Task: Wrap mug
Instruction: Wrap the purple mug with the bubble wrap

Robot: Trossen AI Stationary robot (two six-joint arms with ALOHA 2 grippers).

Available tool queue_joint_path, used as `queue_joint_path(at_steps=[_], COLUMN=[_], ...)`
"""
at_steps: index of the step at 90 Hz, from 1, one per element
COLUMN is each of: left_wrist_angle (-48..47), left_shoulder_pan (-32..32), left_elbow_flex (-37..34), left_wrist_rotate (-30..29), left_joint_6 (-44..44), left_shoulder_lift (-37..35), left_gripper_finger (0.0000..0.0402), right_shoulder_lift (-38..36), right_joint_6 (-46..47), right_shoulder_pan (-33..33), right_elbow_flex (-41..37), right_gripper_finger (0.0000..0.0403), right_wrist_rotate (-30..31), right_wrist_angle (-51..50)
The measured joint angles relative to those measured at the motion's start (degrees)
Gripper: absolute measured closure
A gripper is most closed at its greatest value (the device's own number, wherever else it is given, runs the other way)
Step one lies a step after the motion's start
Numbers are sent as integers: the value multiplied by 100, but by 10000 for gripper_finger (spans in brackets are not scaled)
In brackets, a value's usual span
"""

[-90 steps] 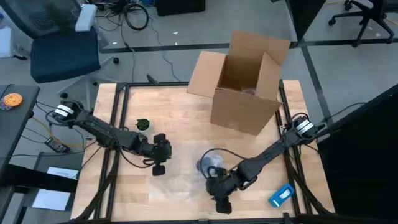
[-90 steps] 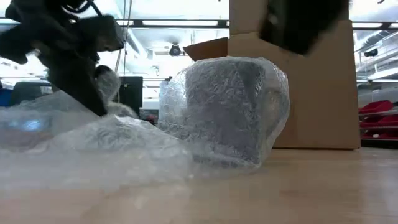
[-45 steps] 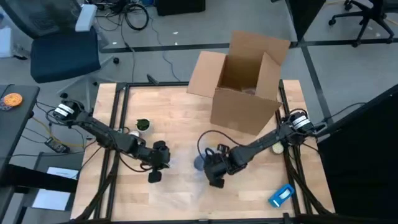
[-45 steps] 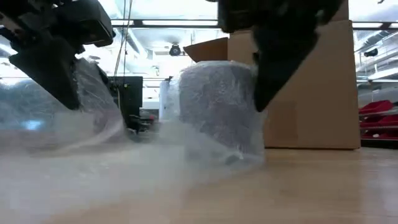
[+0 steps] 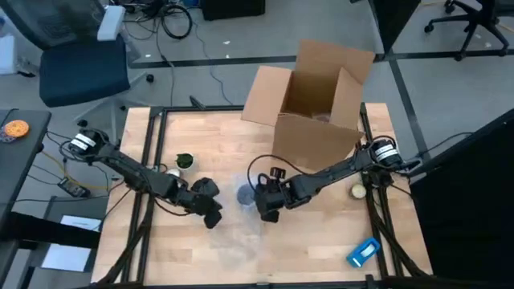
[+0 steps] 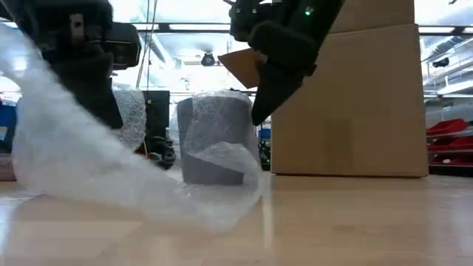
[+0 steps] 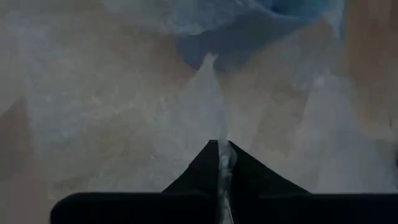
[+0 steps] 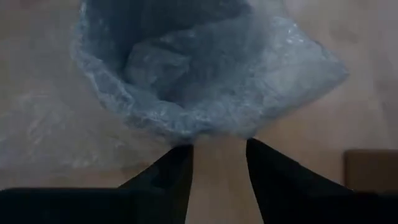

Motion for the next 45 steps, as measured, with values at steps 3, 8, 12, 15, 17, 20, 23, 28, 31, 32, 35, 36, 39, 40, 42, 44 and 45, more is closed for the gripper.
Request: queue_joint_path(at_steps=[3,8,12,15,17,20,23,28,31,32,35,36,39,40,42,44,45], left_wrist_angle=[-3,-9,20,57,85,157,245,390,461,493,549,556,547,542,515,491,481], left_shoulder_pan=[-16,-39,-45,-45,-45,-45,-45,-34,-8,2,36,50,103,127,179,237,264], left_elbow_flex=[0,0,0,0,0,0,0,0,0,0,0,0,0,0,0,0,0], left_wrist_rotate=[-13,-24,-47,-75,-120,-200,-286,-413,-498,-525,-640,-677,-799,-830,-882,-911,-920], left_joint_6=[-105,-255,-292,-333,-381,-443,-530,-577,-594,-603,-680,-708,-787,-812,-837,-842,-844], left_shoulder_lift=[0,0,0,0,0,0,0,0,0,0,0,0,0,0,0,0,0], left_gripper_finger=[402,402,402,402,402,402,402,402,402,402,402,402,402,402,402,402,402], right_shoulder_lift=[-66,-173,-256,-306,-339,-380,-409,-414,-410,-397,-342,-325,-263,-236,-174,-117,-83], right_joint_6=[3,18,22,15,-5,-74,-140,-193,-209,-212,-214,-215,-241,-258,-292,-338,-371], right_shoulder_pan=[51,196,350,483,577,713,868,1118,1257,1302,1414,1452,1563,1605,1678,1740,1762], right_elbow_flex=[0,0,0,0,1,0,0,0,0,0,2,2,4,4,4,4,4], right_gripper_finger=[280,280,280,280,280,280,280,280,280,279,279,278,277,276,275,273,272], right_wrist_rotate=[-40,-45,-45,-45,-42,-25,4,20,4,-7,-60,-83,-161,-183,-228,-267,-281], right_wrist_angle=[-10,-54,-85,-92,-85,-62,35,348,588,682,1041,1201,1612,1738,1983,2264,2410])
